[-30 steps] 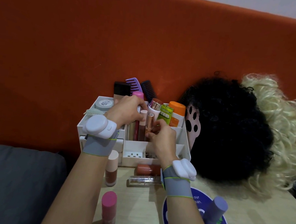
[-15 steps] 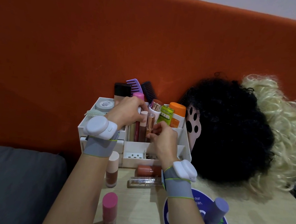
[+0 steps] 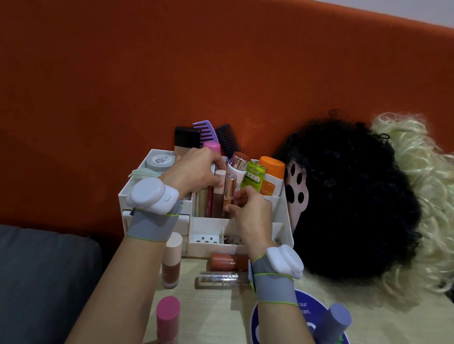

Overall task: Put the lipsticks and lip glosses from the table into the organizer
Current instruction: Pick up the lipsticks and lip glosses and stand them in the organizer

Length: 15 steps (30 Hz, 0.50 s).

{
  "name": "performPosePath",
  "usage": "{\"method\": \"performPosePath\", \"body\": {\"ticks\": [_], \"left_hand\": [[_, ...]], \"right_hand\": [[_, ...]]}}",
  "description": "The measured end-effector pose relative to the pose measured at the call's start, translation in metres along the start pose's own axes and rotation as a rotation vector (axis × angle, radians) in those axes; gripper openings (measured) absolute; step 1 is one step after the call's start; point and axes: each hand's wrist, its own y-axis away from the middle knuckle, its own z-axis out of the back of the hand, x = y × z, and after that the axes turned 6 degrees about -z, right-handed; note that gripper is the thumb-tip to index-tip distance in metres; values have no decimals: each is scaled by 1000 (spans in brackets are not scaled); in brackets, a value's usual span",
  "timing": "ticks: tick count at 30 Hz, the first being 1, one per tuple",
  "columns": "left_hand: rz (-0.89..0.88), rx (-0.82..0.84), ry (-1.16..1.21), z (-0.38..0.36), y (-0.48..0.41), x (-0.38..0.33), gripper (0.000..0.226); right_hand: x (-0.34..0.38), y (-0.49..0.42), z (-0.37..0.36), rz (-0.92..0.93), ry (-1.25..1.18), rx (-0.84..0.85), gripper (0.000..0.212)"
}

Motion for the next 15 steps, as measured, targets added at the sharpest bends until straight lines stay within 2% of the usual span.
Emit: {"method": "performPosePath", "body": {"ticks": [4, 15], "left_hand": [[-5, -9, 18, -1, -1, 2, 30], [-83, -63, 85, 5, -1, 9, 25]], "right_hand": [[-1, 0, 1, 31, 77, 17, 21], [-1, -2, 8, 0, 37, 78, 23]]}}
